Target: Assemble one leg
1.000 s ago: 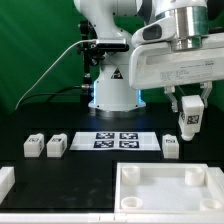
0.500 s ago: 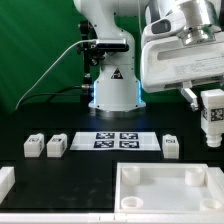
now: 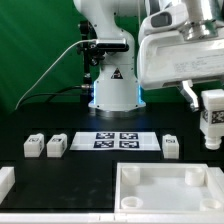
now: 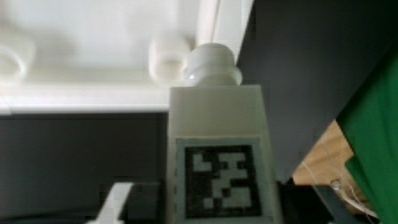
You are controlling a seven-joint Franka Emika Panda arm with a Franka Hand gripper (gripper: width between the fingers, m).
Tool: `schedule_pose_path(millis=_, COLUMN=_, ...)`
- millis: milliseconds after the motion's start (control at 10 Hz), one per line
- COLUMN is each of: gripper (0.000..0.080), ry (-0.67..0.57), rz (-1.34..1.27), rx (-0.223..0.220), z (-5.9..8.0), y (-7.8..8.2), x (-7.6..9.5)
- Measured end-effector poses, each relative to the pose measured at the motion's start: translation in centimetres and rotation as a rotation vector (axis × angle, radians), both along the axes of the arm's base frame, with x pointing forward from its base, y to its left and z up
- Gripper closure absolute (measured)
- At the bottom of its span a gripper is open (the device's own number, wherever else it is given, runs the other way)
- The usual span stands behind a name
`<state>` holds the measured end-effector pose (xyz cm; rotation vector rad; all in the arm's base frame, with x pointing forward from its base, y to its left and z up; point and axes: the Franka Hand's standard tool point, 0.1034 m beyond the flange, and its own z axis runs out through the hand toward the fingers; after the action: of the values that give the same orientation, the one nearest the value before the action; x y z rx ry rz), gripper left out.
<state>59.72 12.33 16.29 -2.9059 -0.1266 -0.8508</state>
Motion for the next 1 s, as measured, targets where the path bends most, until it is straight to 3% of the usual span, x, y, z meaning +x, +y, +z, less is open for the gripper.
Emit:
schedule_pose_path(millis=100, gripper=0.0508, ry=-0.020, rz=0.002, rx=-0.011, z=0.1, y=-1.0, x=1.7)
schedule_pose_path(millis=500, gripper=0.0508, ry=-0.015, rz=0.001, rx=-0.009, z=-0.3, y=-1.0, x=1.7)
schedule_pose_path(millis=800, gripper=0.0508, ry=-0.056, rz=-0.011, rx=-0.017, z=-3.2, y=-1.0, x=3.3)
schedule_pose_path(millis=1000, gripper=0.0508, ry=-0.063, rz=-0.019, rx=-0.022, z=-5.1, y=-1.3, x=3.3)
